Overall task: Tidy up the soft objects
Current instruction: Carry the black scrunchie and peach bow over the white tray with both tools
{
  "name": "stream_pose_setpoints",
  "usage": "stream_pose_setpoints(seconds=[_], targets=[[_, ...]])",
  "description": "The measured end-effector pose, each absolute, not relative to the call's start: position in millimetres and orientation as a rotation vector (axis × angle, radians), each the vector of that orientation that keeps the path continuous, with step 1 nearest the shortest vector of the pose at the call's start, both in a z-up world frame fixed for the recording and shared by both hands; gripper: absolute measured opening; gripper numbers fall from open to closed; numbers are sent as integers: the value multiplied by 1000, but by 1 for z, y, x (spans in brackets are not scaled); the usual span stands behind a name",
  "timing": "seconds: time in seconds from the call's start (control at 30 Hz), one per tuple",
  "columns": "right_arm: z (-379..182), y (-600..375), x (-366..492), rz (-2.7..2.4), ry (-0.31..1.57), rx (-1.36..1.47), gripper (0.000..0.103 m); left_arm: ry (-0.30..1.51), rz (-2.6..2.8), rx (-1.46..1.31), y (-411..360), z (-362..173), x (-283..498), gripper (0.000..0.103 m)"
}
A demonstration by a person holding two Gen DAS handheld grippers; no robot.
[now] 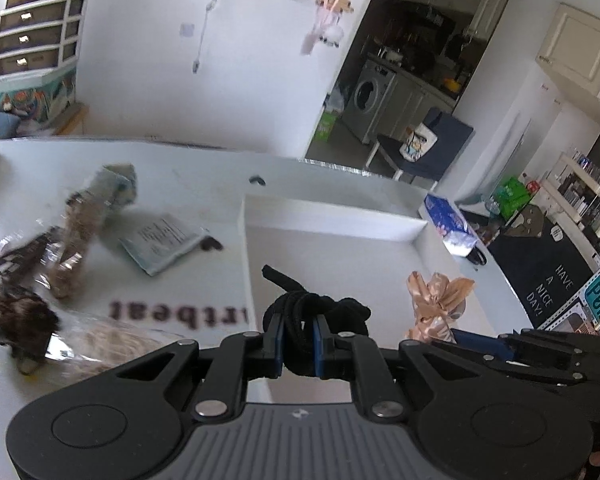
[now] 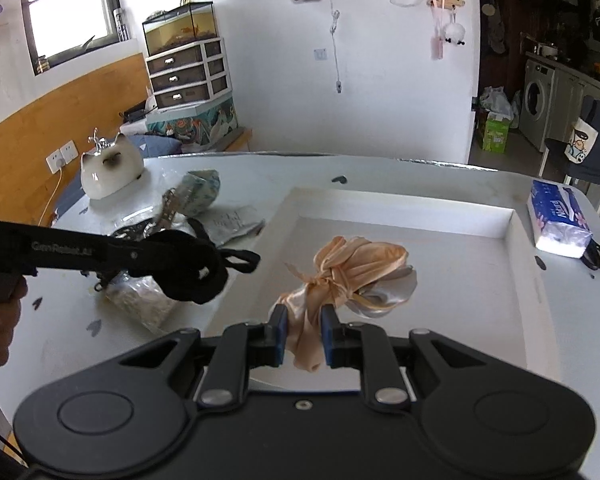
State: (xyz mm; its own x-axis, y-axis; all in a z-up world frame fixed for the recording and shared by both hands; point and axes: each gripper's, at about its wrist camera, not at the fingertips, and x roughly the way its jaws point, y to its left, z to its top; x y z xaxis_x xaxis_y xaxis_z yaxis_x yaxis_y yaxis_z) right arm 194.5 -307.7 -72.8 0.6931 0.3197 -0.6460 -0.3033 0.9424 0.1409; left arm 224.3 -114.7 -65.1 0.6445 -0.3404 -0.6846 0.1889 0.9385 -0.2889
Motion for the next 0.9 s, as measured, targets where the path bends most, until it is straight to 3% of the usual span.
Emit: stream_pose_setpoints(seconds=[0.53, 0.9], targets=[[-103, -328, 236, 438, 857, 1, 19, 994, -281, -111, -151, -108, 264, 16], [-126, -313, 250, 492, 935, -10, 19, 1028, -267, -98, -155, -119, 266, 23]])
